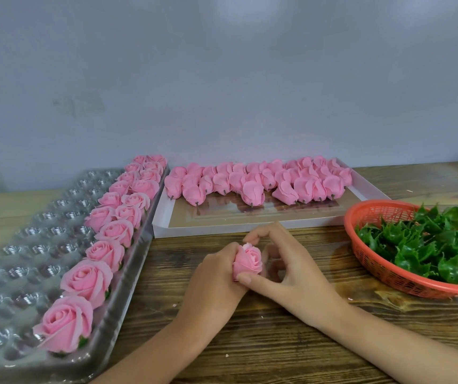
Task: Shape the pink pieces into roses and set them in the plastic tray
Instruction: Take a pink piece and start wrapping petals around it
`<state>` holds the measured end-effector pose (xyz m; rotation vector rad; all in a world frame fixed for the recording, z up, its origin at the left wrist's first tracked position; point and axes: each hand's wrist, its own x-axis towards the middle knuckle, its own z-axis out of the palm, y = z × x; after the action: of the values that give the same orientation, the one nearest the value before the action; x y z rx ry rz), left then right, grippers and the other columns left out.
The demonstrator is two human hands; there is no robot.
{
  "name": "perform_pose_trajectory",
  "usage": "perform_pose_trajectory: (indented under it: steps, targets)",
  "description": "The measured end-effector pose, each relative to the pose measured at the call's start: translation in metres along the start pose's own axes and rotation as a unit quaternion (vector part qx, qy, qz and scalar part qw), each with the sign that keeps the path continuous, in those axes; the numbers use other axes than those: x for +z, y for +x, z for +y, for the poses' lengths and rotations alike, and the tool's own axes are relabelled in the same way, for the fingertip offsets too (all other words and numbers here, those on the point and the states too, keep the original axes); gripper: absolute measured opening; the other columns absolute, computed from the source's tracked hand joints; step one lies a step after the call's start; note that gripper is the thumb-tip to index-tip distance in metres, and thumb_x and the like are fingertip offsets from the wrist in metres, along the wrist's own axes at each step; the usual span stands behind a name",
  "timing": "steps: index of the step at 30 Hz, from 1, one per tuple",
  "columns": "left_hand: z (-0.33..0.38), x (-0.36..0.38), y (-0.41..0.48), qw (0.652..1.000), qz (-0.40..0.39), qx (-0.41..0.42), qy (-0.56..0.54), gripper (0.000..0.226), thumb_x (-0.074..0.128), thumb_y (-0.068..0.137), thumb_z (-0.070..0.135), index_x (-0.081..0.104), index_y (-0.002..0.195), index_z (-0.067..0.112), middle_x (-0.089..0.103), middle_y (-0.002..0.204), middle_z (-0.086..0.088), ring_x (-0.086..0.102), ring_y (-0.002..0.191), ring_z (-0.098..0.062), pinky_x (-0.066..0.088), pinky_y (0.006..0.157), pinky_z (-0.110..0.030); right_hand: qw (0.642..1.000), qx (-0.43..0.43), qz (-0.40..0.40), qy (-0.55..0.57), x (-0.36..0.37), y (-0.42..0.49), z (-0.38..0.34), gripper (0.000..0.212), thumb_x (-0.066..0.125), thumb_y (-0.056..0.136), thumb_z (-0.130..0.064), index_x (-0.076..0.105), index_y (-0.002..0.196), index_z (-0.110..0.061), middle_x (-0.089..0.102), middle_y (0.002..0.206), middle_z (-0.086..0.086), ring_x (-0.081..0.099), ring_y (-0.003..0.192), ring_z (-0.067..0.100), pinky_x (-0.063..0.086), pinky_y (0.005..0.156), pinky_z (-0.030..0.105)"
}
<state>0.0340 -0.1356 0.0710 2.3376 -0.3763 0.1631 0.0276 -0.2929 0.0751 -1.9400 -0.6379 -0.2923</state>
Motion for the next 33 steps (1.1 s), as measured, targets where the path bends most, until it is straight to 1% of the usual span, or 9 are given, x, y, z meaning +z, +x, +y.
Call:
perform_pose_trajectory:
  steps: [4,9,12,16,20,26,28,30,33]
  targets:
    - [-0.0005,0.0008,-0.0004,1.0,0.008,0.007,0.014,0.012,0.062,0.085,0.041,0.057,0.09,0.03,0.064,0.078,0.012,0.06,0.07,-0.002,0.054,0.066,-0.033,1.0,-0.019,0.003,-0.01,-0.0009,0.0002,-0.001,0.025,0.074,0.083,-0.039,0.058,0.101,-0.033,0.056,0.095,-0.012,0.056,0.078,0.014,0.04,0.066,0.017]
    - [0.0018,-0.0001,-0.0002,1.0,0.001,0.003,0.002,0.019,0.067,0.082,0.041,0.049,0.078,0.044,0.061,0.074,0.018,0.058,0.072,0.005,0.046,0.059,-0.012,0.999,-0.036,-0.011,0.012,-0.0025,0.0005,-0.0031,0.011,0.067,0.09,-0.025,0.063,0.101,-0.025,0.054,0.097,-0.01,0.056,0.085,0.018,0.05,0.066,0.029]
    - [0.0017,-0.0014,-0.0001,1.0,0.005,-0.002,-0.028,0.01,0.069,0.081,0.04,0.061,0.085,0.036,0.066,0.077,0.015,0.061,0.073,0.003,0.053,0.065,-0.02,0.998,-0.05,-0.023,0.027,-0.003,0.0016,-0.0031,0.009,0.067,0.092,-0.018,0.063,0.099,-0.022,0.055,0.097,-0.011,0.057,0.09,0.018,0.051,0.07,0.027]
    - [0.0035,-0.0038,-0.0005,0.998,-0.001,0.006,-0.058,0.016,0.067,0.077,0.041,0.066,0.088,0.029,0.067,0.077,0.012,0.062,0.072,0.0,0.055,0.07,-0.033,0.996,-0.066,-0.046,0.04,-0.004,0.0028,-0.001,0.006,0.068,0.091,-0.009,0.067,0.096,-0.011,0.058,0.099,-0.005,0.058,0.093,0.02,0.051,0.075,0.032]
    - [0.0038,-0.0038,-0.0009,0.999,-0.001,0.0,-0.052,0.011,0.069,0.079,0.037,0.066,0.087,0.029,0.067,0.077,0.012,0.062,0.074,-0.002,0.055,0.072,-0.034,0.997,-0.05,-0.034,0.045,-0.0038,0.0024,-0.0005,0.011,0.072,0.088,-0.013,0.067,0.098,-0.014,0.06,0.097,-0.006,0.059,0.088,0.021,0.051,0.071,0.037]
    - [0.0032,-0.0023,-0.0043,0.998,0.025,0.032,0.039,0.015,0.064,0.085,0.04,0.061,0.091,0.027,0.063,0.078,0.012,0.059,0.071,-0.004,0.052,0.066,-0.033,0.999,-0.014,-0.014,0.026,-0.0009,0.0002,-0.0014,0.024,0.074,0.082,-0.038,0.061,0.098,-0.026,0.056,0.088,-0.011,0.052,0.065,0.011,0.038,0.059,0.019]
    - [0.0044,-0.0024,-0.0051,0.996,0.022,0.048,0.068,0.018,0.059,0.085,0.043,0.059,0.095,0.027,0.062,0.08,0.014,0.058,0.071,-0.002,0.052,0.067,-0.031,1.0,-0.014,-0.017,0.015,-0.0009,0.0001,-0.0035,0.023,0.069,0.083,-0.042,0.061,0.098,-0.027,0.055,0.092,-0.011,0.055,0.068,0.014,0.043,0.059,0.026]
    - [0.0051,-0.0022,-0.0054,0.996,0.022,0.051,0.072,0.02,0.059,0.085,0.044,0.057,0.097,0.028,0.061,0.082,0.014,0.058,0.073,-0.001,0.052,0.068,-0.029,1.0,-0.01,-0.018,0.009,-0.0016,0.0003,-0.0046,0.019,0.065,0.085,-0.04,0.061,0.098,-0.027,0.056,0.093,-0.011,0.057,0.073,0.017,0.047,0.063,0.035]
    - [0.0046,-0.0011,-0.0052,0.996,0.026,0.046,0.066,0.02,0.064,0.085,0.041,0.054,0.096,0.029,0.06,0.084,0.015,0.058,0.074,-0.001,0.052,0.066,-0.027,1.0,-0.001,-0.015,0.005,-0.002,0.0007,-0.0036,0.011,0.065,0.087,-0.026,0.061,0.096,-0.024,0.054,0.09,-0.012,0.055,0.076,0.015,0.046,0.065,0.031]
